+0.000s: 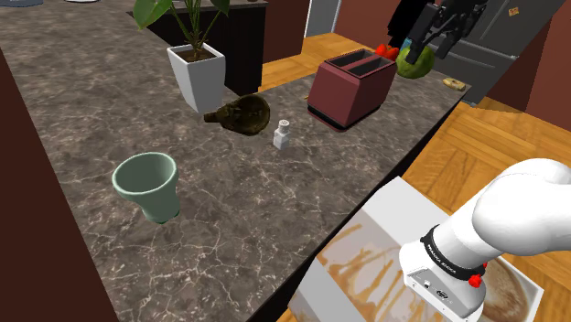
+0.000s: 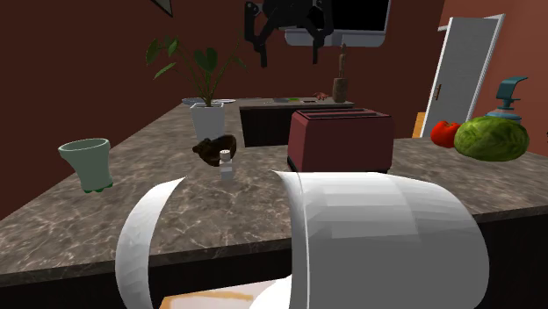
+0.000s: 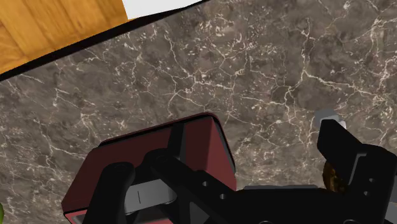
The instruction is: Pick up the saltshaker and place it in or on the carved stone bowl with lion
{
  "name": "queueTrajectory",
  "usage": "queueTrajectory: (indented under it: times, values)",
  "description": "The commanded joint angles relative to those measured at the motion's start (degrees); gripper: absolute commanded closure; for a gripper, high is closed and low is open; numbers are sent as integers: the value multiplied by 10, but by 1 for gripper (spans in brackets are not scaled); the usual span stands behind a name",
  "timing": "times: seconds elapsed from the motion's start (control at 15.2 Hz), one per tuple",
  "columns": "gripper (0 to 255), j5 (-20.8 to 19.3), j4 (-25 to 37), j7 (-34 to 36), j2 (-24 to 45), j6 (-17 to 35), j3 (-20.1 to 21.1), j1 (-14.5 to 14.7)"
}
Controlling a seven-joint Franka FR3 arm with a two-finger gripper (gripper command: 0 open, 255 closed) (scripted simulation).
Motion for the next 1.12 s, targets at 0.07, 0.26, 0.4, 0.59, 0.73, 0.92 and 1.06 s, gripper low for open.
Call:
queueTrajectory:
  times: [0.07, 0.26, 0.4, 0.59, 0.73, 0.92, 1.06]
  values:
    - [0, 5, -6, 6, 11, 15, 5, 2]
    - [0, 19, -21, 24, 47, 62, 21, 10]
    - [0, 27, -27, 35, 75, 93, 31, 14]
    - [0, 38, -30, 51, 121, 138, 46, 21]
    - [0, 44, -29, 61, 154, 168, 57, 25]
    - [0, 51, -22, 77, 207, 210, 72, 31]
    - [0, 54, -14, 88, 244, 237, 82, 34]
